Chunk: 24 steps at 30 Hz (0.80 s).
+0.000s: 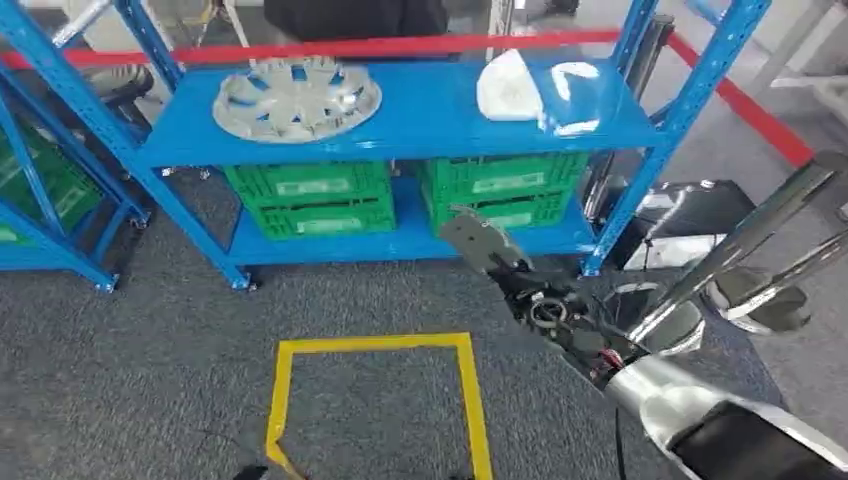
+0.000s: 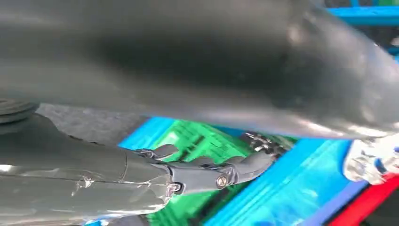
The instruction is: Take the parts from the cabinet and place them on the table.
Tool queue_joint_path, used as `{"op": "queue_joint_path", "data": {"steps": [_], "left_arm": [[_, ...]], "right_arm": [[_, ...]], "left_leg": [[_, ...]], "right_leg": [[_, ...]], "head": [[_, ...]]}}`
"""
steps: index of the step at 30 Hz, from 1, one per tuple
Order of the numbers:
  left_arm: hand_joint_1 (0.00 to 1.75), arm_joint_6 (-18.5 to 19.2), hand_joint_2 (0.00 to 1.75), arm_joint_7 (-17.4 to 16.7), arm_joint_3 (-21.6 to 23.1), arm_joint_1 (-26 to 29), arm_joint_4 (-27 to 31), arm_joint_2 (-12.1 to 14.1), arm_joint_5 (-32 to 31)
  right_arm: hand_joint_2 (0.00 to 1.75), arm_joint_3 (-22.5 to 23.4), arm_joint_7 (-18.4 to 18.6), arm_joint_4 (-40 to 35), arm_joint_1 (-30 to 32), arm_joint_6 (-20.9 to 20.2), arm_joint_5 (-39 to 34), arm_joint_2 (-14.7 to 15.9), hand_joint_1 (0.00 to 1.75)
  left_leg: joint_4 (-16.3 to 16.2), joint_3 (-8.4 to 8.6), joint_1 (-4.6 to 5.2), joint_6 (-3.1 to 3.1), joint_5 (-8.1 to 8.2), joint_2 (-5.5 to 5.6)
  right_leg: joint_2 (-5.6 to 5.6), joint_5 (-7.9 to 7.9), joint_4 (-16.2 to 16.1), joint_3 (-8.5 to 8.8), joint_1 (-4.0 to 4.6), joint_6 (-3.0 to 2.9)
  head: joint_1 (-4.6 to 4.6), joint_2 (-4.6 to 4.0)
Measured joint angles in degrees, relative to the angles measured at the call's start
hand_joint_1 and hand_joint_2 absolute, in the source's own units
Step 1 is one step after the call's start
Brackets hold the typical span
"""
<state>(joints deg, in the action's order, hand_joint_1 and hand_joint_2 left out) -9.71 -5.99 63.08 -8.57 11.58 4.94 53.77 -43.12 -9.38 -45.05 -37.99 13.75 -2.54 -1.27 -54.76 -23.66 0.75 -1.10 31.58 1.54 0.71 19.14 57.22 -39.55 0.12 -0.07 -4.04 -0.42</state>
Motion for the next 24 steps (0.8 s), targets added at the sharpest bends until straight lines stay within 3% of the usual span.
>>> {"op": "queue_joint_path", "data": {"steps": [1, 2, 3, 5, 6, 7, 8, 9, 10, 11, 13, 14, 15, 17, 18, 19, 20, 24], "left_arm": [[0.00, 0.0, 0.00, 0.0, 0.0, -0.2, 0.0, 0.0, 0.0], [0.00, 0.0, 0.00, 0.0, 0.0, -0.5, 0.0, 0.0, 0.0], [0.00, 0.0, 0.00, 0.0, 0.0, -0.6, 0.0, 0.0, 0.0], [0.00, -0.1, 0.00, 0.1, 0.0, -0.6, 0.0, -0.1, -0.1], [0.00, -0.1, 0.00, 0.2, 0.0, -0.5, 0.0, -0.1, -0.1], [0.00, -0.1, 0.00, 0.2, 0.0, -0.5, 0.0, -0.1, -0.2], [0.00, -0.1, 0.00, 0.2, 0.0, -0.5, 0.0, -0.1, -0.2], [0.00, -0.1, 0.00, 0.2, 0.0, -0.6, 0.0, -0.1, -0.2], [0.00, -0.2, 0.00, 0.2, 0.0, -0.5, 0.0, -0.1, -0.3], [0.00, -0.2, 0.00, 0.2, 0.0, -0.5, 0.0, -0.1, -0.3], [0.00, -0.2, 0.00, 0.2, 0.0, -0.5, 0.0, -0.1, -0.3], [0.00, -0.2, 0.00, 0.2, 0.0, -0.5, 0.0, -0.1, -0.3], [0.00, -0.2, 0.00, 0.2, 0.0, -0.5, 0.0, -0.1, -0.3], [0.00, -0.2, 0.00, 0.2, 0.0, -0.8, 0.0, -0.1, -0.3], [0.00, -0.2, 0.00, 0.2, 0.0, -0.6, 0.0, -0.2, -0.3], [0.00, -0.2, 0.00, 0.1, 0.0, -0.5, 0.0, -0.2, -0.3], [0.00, -0.2, 0.00, 0.1, 0.0, -0.5, 0.0, -0.2, -0.3], [0.00, -0.2, 0.00, 0.1, 0.0, -0.5, 0.0, -0.2, -0.3]], "right_arm": [[0.00, 0.0, 0.0, 0.0, 0.1, 0.0, 0.0, 0.0, 0.00], [0.00, 0.0, -0.1, -0.3, -0.2, 0.0, 0.0, -0.3, 0.00], [0.00, 0.1, -0.2, -0.4, -0.9, 0.1, 0.0, -0.3, 0.00], [0.00, 0.1, -0.4, -0.5, -1.4, 0.1, 0.2, -0.3, 0.00], [0.00, 0.1, -0.4, -0.5, -1.3, 0.1, 0.2, -0.3, 0.00], [0.00, 0.0, -0.4, -0.5, -1.2, -0.1, 0.3, -0.3, 0.00], [0.00, 0.0, -0.3, -0.5, -1.1, -0.1, 0.3, -0.3, 0.00], [0.00, 0.0, -0.2, -0.5, -1.1, 0.0, 0.4, -0.3, 0.00], [0.00, 0.0, -0.1, -0.5, -1.1, 0.0, 0.5, -0.3, 0.00], [0.00, 0.0, 0.0, -0.5, -1.1, 0.0, 0.5, -0.3, 0.00], [0.00, 0.0, 0.1, -0.6, -1.1, 0.1, 0.5, -0.3, 0.00], [0.00, 0.0, 0.2, -0.8, -1.1, 0.1, 0.5, -0.3, 0.00], [0.00, 0.0, 0.2, -0.8, -1.2, 0.1, 0.5, -0.3, 0.00], [0.00, 0.0, 0.4, -1.0, -1.2, 0.1, 0.5, -0.3, 0.00], [0.00, 0.0, 0.4, -1.2, -1.2, 0.1, 0.5, -0.3, 0.00], [0.00, 0.0, 0.4, -1.2, -1.2, 0.1, 0.5, -0.3, 0.00], [0.00, 0.0, 0.4, -1.3, -1.2, 0.1, 0.5, -0.3, 0.00], [0.00, 0.0, 0.4, -1.3, -1.2, 0.1, 0.5, -0.3, 0.00]], "left_leg": [[0.5, 0.48, -0.03, 0.31, 1.02, -0.07], [-0.4, 0.49, -0.32, 0.44, 0.78, -0.07], [-2.2, -0.61, -0.26, 0.74, -0.43, -0.08], [-9.1, -4.63, -0.41, 1.48, -1.51, -0.54], [-12.6, -7.22, -0.66, 1.91, -0.02, -0.62], [-15.8, -9.92, -0.96, 2.33, 2.54, -0.67], [-17.6, -11.75, -1.11, 2.64, 4.38, -0.76], [-18.4, -13.43, -1.34, 2.95, 5.26, -0.89], [-17.1, -13.85, -1.52, 3.01, 4.05, -0.99], [-13.6, -13.06, -1.60, 3.08, 1.03, -1.02], [-3.5, -9.69, -1.68, 3.15, -6.42, -1.04], [-0.4, -8.48, -1.59, 2.99, -7.22, -1.00], [-0.2, -8.79, -1.18, 2.41, -4.30, -1.08], [-0.3, -8.77, -0.89, 1.17, -5.99, -1.04], [0.1, -8.56, -1.38, 1.69, -6.88, -0.97], [0.0, -8.54, -1.35, 2.36, -6.54, -0.98], [0.0, -8.60, -1.19, 1.73, -6.80, -0.98], [-0.1, -8.60, -1.16, 1.66, -6.75, -0.98]], "right_leg": [[0.20, 0.39, 0.4, 0.50, 0.45, -0.22], [0.13, 0.72, 0.3, 0.50, 0.45, -0.55], [0.17, 1.03, 0.1, 0.83, 0.32, -0.97], [0.29, 1.46, -1.0, 2.21, -0.19, -1.52], [0.30, 1.76, -1.4, 2.81, -0.23, -1.67], [0.32, 2.14, -1.6, 3.30, -0.28, -1.65], [0.32, 2.49, -1.6, 3.58, -0.32, -1.62], [0.33, 2.91, -1.6, 3.96, -0.36, -1.55], [0.37, 3.25, -1.6, 4.38, -0.43, -1.45], [0.42, 3.62, -1.6, 5.03, -0.54, -1.27], [0.42, 4.33, -1.6, 6.18, -0.82, -0.80], [0.40, 4.52, -1.6, 6.49, -0.93, -0.49], [0.57, 4.51, -1.6, 6.47, -0.84, -0.22], [0.52, 4.94, -1.7, 6.37, -0.85, 0.69], [0.41, 5.55, -1.4, 6.30, -0.39, 0.43], [0.36, 6.16, -1.6, 6.39, -0.46, -1.53], [0.28, 5.33, -1.6, 6.43, -0.40, -2.24], [0.31, 5.22, -1.6, 6.41, -0.41, -2.17]], "head": [[-0.33, 0.00], [-0.09, 0.00], [-0.05, 0.00], [-0.05, 0.00], [-0.16, 0.00], [-0.16, 0.00], [-0.18, 0.00], [-0.16, 0.00], [-0.18, 0.00], [-0.18, 0.00], [-0.16, 0.00], [-0.18, 0.00], [-0.20, 0.00], [-0.24, 0.00], [-0.22, 0.00], [-0.20, 0.00], [-0.13, 0.00], [-0.16, 0.00]]}}
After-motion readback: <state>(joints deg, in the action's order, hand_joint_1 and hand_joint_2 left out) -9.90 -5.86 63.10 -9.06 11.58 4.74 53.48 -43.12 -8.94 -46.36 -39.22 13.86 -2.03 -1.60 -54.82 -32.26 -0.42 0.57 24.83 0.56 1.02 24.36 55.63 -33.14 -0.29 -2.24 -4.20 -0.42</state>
